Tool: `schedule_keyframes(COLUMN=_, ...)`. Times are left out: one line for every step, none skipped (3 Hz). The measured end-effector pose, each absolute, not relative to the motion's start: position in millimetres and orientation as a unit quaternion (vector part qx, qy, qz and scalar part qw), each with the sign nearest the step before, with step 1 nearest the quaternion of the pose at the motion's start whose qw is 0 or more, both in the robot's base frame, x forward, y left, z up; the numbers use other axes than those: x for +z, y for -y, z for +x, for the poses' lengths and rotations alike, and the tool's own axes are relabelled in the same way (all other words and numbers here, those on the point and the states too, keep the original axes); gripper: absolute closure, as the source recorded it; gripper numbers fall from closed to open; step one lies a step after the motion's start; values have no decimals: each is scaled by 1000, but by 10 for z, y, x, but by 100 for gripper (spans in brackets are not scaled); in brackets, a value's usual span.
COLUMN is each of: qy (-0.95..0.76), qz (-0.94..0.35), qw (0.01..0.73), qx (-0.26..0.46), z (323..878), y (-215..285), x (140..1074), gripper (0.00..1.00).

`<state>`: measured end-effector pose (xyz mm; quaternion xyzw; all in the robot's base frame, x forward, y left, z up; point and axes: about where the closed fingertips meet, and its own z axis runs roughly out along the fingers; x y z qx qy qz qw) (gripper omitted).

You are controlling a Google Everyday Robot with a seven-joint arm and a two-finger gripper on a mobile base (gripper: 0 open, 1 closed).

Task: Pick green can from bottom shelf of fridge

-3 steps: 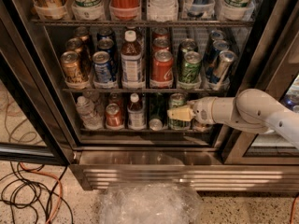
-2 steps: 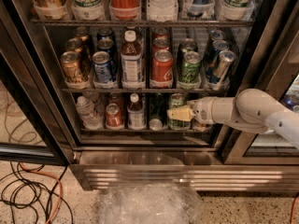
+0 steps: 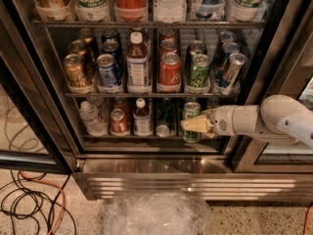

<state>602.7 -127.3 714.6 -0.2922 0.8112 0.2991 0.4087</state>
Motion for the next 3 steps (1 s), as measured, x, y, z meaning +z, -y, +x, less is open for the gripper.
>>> schedule_keyframes(qy=-816, qz=-275, qw=402, qx=312, z=5732, y=1436, x=7281, gripper=100)
schedule_keyframes(qy=-801, qz=-275, qw=398, qx=352, z=5548, y=1407, x=7411, gripper=100)
schedule_keyframes(qy=-773, qz=-291, qw=380, qx=416, z=5456, y=1170, x=7455, gripper=100)
